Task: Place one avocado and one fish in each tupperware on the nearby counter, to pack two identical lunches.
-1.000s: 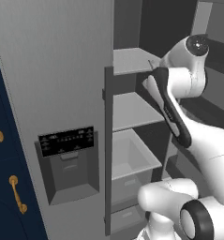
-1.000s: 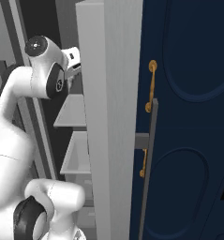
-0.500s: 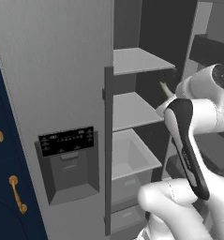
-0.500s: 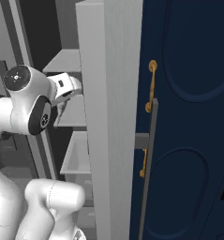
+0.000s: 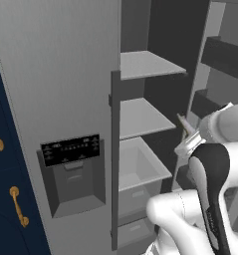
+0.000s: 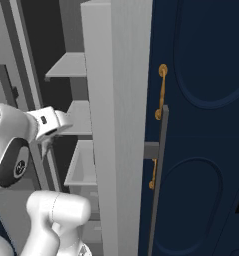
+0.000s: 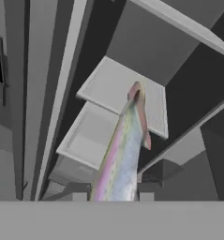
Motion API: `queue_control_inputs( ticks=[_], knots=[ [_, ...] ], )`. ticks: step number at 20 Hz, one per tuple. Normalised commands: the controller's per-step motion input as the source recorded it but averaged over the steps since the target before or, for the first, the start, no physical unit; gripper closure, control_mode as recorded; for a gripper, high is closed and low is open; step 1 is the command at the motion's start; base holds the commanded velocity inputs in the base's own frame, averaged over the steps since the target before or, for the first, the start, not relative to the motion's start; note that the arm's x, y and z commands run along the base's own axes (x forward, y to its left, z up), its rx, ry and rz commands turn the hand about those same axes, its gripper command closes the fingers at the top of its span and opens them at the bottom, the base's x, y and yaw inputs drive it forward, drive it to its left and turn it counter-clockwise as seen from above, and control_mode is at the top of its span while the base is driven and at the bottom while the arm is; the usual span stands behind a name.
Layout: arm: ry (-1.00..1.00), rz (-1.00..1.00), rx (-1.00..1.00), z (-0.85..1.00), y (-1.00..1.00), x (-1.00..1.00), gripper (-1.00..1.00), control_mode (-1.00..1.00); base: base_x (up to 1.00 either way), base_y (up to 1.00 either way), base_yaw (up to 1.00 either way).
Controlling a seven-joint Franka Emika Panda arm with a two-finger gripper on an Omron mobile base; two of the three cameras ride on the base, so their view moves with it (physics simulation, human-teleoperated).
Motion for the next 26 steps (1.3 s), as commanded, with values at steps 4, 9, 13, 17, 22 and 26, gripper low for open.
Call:
queue_control_inputs(
  ticks=[4,9,13,17,22,26],
  knots=[
    [0.0,0.05,0.0,-0.26,0.21,-0.75,1.0,1.0,-0.25,0.09,0.03],
    [0.0,0.0,0.0,0.0,0.0,0.0,1.0,1.0,-0.99,0.53,0.3],
    [0.0,0.0,0.0,0.0,0.0,0.0,1.0,1.0,-0.53,0.54,0.66],
    [0.0,0.0,0.0,0.0,0.0,0.0,1.0,1.0,0.02,0.75,0.76],
    [0.0,0.0,0.0,0.0,0.0,0.0,1.0,1.0,0.42,0.7,0.69],
    [0.0,0.0,0.0,0.0,0.0,0.0,1.0,1.0,0.61,0.66,0.64]
  ],
)
